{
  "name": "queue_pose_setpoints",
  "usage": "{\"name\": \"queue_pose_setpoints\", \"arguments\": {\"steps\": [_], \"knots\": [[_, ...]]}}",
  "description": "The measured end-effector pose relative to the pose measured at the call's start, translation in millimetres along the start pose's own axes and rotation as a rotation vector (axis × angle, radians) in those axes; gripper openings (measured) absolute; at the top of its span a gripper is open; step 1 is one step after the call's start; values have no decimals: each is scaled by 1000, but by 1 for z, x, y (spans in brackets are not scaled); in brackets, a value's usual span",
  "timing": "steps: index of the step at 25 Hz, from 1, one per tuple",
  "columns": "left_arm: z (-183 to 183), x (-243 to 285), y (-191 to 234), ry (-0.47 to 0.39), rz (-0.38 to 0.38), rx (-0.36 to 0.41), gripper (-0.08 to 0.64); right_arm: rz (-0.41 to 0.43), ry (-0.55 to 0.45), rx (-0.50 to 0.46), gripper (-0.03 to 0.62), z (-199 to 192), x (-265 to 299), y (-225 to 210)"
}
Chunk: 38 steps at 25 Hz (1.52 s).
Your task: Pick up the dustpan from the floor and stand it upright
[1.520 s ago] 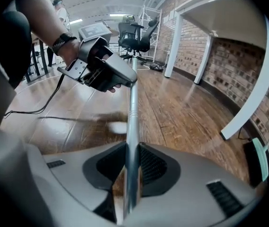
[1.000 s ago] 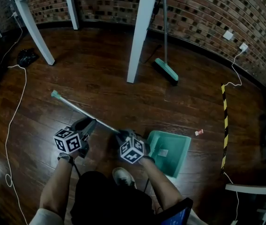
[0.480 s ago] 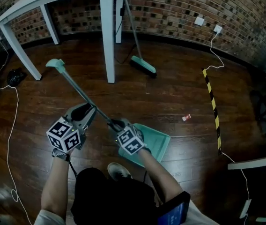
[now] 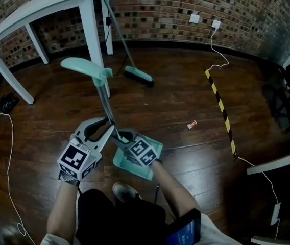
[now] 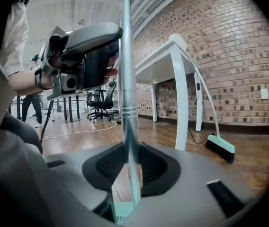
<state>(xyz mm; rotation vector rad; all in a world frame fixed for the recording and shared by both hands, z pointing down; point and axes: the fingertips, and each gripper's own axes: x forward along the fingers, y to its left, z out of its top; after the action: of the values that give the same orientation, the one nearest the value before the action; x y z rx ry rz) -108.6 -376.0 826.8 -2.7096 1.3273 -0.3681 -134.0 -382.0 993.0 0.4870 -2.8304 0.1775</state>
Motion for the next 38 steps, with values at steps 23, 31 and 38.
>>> {"name": "queue_pose_setpoints", "arguments": {"steps": [23,31,38], "knots": [[14,-49,9,-177,86,-24,148,-110,-114,-45,144,23,-79,-8],[44,-74,36,-155,158,-26,6,-214,-118,-106,-13,109,-112,-31],[128,-142,61,-120,205,-147,5,-286,-53,-114,-15,223,-184,-23]]}}
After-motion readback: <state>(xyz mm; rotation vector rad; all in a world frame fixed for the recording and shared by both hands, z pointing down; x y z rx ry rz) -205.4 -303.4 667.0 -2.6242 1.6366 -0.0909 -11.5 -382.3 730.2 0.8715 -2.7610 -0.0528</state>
